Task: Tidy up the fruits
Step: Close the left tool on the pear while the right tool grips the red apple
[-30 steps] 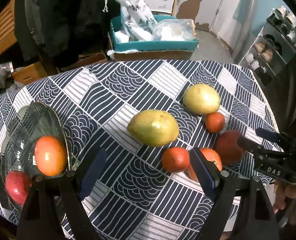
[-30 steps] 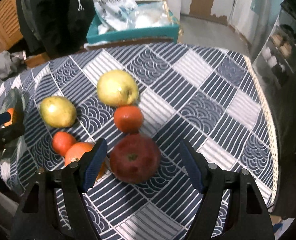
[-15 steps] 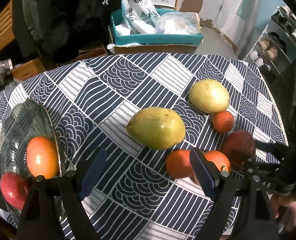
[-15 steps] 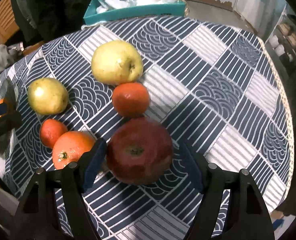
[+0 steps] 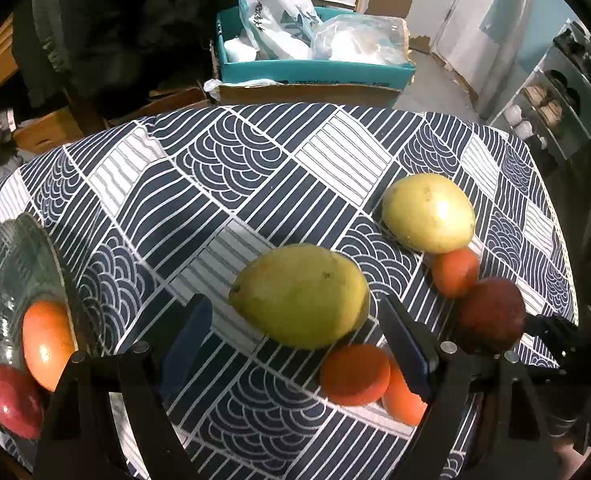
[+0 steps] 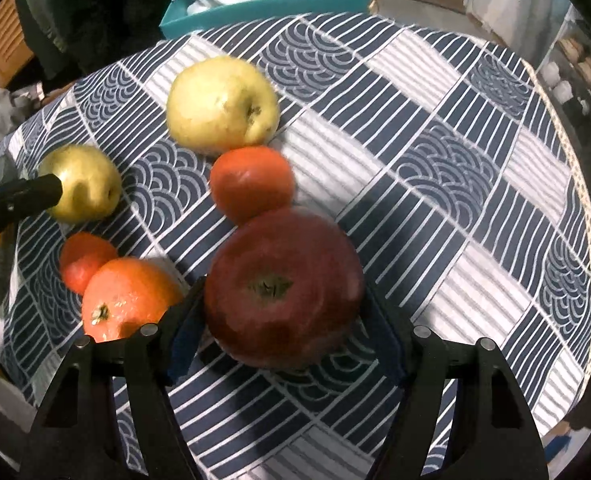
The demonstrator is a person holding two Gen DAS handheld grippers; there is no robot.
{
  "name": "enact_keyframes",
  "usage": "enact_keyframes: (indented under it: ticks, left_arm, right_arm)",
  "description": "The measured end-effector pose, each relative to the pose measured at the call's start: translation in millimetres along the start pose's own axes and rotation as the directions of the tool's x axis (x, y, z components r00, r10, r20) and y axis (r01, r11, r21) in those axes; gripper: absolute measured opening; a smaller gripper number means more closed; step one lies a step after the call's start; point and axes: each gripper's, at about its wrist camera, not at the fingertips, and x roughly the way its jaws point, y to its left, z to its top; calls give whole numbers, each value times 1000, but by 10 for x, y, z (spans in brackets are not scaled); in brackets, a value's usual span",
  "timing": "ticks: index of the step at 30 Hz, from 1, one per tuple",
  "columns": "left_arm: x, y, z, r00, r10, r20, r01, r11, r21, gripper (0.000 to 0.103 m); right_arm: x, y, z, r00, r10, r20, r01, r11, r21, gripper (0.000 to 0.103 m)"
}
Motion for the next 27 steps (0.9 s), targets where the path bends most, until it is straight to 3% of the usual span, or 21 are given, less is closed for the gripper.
enact_keyframes:
  ticks: [14,27]
  left_arm:
    - [429,-59,34,997,9,-78,-7,1000,25,87]
    - [392,-161,-19,999,41,-16,-39,993,114,86]
  right_arm:
    - [-140,-135,142,999,-30,44,30,1000,9,73]
    - [-223,-93,206,997,-28,77,28,1000,-4,73]
